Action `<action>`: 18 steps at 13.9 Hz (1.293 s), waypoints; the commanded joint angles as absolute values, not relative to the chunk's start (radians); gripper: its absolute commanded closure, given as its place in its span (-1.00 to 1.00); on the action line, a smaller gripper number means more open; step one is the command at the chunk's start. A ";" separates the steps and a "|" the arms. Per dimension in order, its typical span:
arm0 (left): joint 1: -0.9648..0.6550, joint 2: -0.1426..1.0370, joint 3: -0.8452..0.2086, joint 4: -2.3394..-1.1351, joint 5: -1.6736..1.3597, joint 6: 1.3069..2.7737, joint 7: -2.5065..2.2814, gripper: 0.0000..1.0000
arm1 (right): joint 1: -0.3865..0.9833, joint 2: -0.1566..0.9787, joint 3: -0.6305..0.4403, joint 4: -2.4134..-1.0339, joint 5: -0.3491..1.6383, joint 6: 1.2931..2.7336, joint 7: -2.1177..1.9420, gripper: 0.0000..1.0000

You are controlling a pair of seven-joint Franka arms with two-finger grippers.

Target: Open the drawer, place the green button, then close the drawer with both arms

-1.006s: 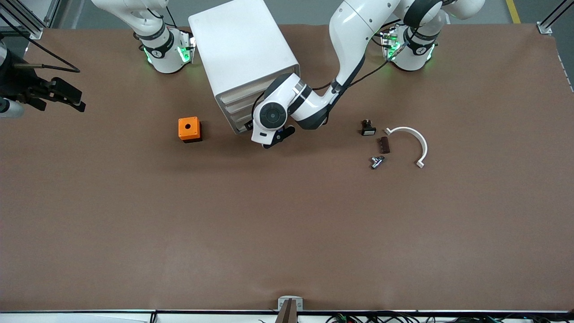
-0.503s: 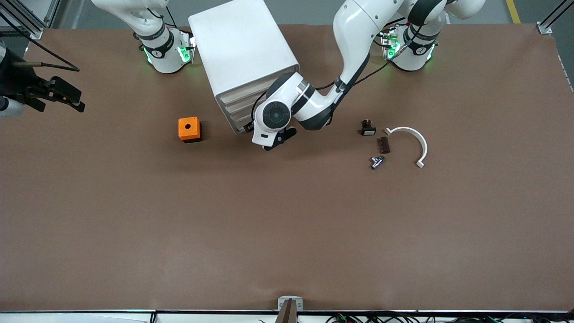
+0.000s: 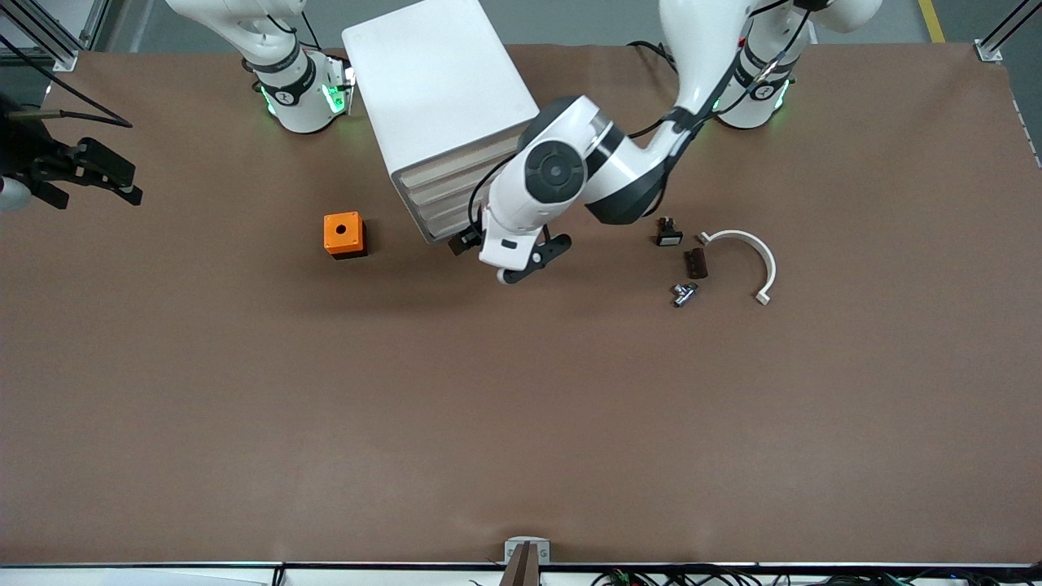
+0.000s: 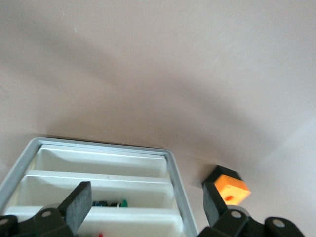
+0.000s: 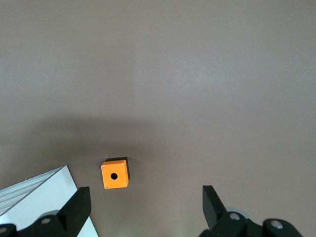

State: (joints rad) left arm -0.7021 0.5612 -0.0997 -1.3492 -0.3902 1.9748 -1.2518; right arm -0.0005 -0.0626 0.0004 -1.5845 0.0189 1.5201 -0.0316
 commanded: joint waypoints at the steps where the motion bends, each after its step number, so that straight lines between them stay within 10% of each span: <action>1: -0.643 0.468 -0.101 -1.382 -0.374 1.906 -1.192 -0.99 | -0.002 -0.089 -0.008 -1.614 0.025 1.539 -0.054 -1.00; 18: -0.099 0.153 -0.103 -1.402 -0.229 1.374 -0.375 -0.99 | 0.000 -0.092 -0.018 -1.621 0.025 1.540 -0.025 -1.00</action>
